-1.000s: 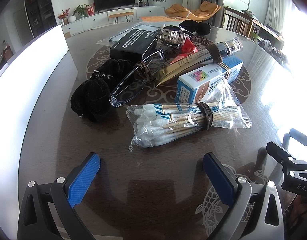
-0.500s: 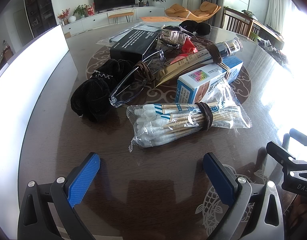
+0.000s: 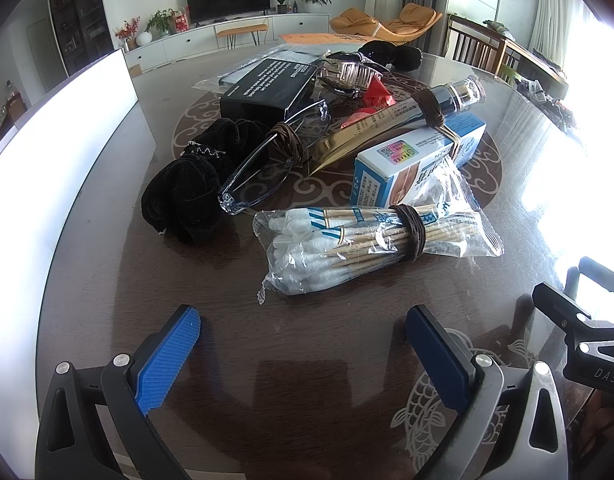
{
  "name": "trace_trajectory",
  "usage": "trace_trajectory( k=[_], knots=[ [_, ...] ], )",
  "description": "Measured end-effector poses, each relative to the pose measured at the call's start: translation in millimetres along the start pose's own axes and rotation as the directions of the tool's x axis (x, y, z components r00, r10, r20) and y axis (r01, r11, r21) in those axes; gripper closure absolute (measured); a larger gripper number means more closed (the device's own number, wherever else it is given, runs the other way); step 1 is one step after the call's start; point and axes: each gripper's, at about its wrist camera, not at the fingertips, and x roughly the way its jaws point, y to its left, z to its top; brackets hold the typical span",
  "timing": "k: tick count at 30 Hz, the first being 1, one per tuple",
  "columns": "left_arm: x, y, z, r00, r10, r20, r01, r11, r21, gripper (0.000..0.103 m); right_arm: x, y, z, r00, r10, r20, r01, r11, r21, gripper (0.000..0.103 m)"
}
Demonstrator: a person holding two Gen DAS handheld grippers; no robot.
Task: Organize objects
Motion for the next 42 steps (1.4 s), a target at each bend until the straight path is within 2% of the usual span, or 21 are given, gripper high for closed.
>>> trace_trajectory(
  k=[27, 42],
  knots=[
    [1.9, -1.4, 5.7, 1.0, 0.017, -0.027, -0.017, 1.0, -0.025, 0.0, 0.1, 0.1, 0.7, 1.0, 0.001, -0.002, -0.001, 1.0, 0.0, 0.0],
    [2.0, 0.0, 2.2, 0.999, -0.002, -0.044, 0.002, 1.0, 0.006, 0.0, -1.1, 1.3, 1.7, 1.0, -0.007, 0.013, 0.007, 1.0, 0.005, 0.0]
  ],
)
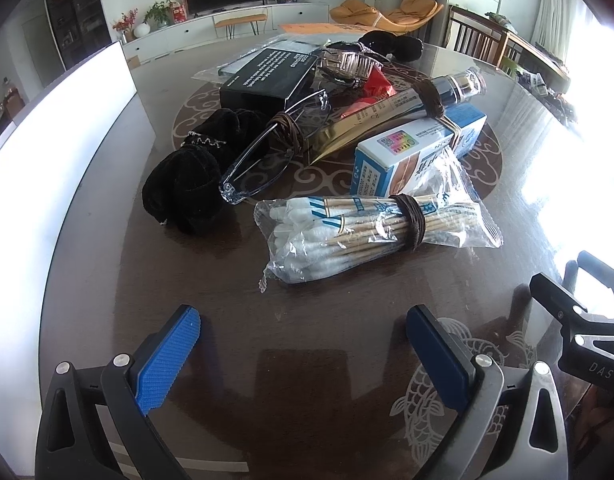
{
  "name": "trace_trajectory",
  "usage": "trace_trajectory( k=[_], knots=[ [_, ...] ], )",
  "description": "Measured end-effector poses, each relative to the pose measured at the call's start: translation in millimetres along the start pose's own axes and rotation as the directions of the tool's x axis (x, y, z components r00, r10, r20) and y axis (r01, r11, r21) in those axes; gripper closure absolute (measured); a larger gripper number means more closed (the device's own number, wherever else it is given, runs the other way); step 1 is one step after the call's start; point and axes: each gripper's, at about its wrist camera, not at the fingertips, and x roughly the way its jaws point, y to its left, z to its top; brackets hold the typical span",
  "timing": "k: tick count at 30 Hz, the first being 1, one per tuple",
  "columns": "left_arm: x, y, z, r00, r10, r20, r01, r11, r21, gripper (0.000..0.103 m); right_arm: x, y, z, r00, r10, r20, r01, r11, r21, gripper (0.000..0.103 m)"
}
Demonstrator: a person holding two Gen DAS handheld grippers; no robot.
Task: Organize objects
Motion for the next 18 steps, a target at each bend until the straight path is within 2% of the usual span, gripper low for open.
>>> trace_trajectory(
  k=[6, 10, 18],
  knots=[
    [-7.2, 3.4, -12.5, 1.0, -0.017, -0.012, 0.017, 0.999, 0.027, 0.0, 1.3, 0.1, -0.1, 1.0, 0.0, -0.001, 0.0, 1.0, 0.0, 0.0],
    [-19.5, 8.8, -22.2, 0.999, -0.029, 0.02, 0.028, 0.998, 0.061, 0.0, 1.7, 0.2, 0.6, 1.0, -0.001, -0.001, 0.001, 1.0, 0.0, 0.0],
    [-29.0, 27.3, -20.4, 0.999, -0.037, 0.038, 0.037, 0.999, 0.012, 0.0, 1.2, -0.1, -0.2, 1.0, 0.0, 0.0, 0.0, 1.0, 0.0, 0.0]
  ],
)
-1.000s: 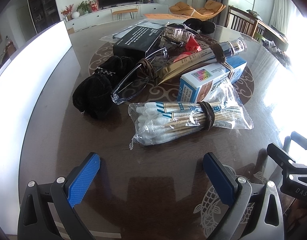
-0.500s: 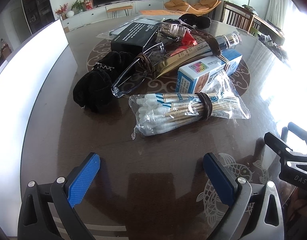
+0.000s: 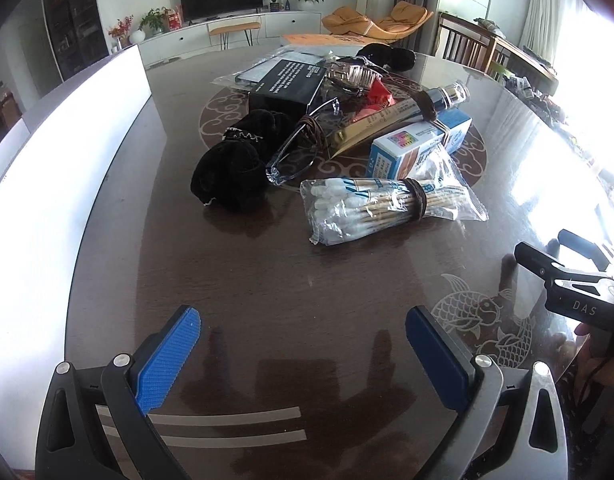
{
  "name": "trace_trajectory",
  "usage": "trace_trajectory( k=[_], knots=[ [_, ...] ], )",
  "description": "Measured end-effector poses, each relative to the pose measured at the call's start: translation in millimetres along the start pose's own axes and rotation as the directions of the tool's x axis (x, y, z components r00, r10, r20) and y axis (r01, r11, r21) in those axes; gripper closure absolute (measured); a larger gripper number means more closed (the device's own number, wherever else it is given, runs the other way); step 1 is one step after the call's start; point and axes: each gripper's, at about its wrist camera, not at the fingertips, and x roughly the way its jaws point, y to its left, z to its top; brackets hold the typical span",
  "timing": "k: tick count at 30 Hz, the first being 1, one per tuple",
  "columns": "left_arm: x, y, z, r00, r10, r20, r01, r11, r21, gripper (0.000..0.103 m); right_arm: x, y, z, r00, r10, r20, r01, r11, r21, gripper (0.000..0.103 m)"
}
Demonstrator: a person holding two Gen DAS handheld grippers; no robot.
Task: Organize objects
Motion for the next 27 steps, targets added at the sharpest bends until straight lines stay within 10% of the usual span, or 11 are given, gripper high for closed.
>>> trace_trajectory(
  k=[27],
  knots=[
    [-12.5, 21.6, 32.5, 0.997, -0.035, 0.063, 0.038, 0.998, -0.055, 0.0, 0.4, -0.2, -0.4, 1.0, 0.001, 0.003, -0.001, 1.0, -0.001, 0.0]
  ],
)
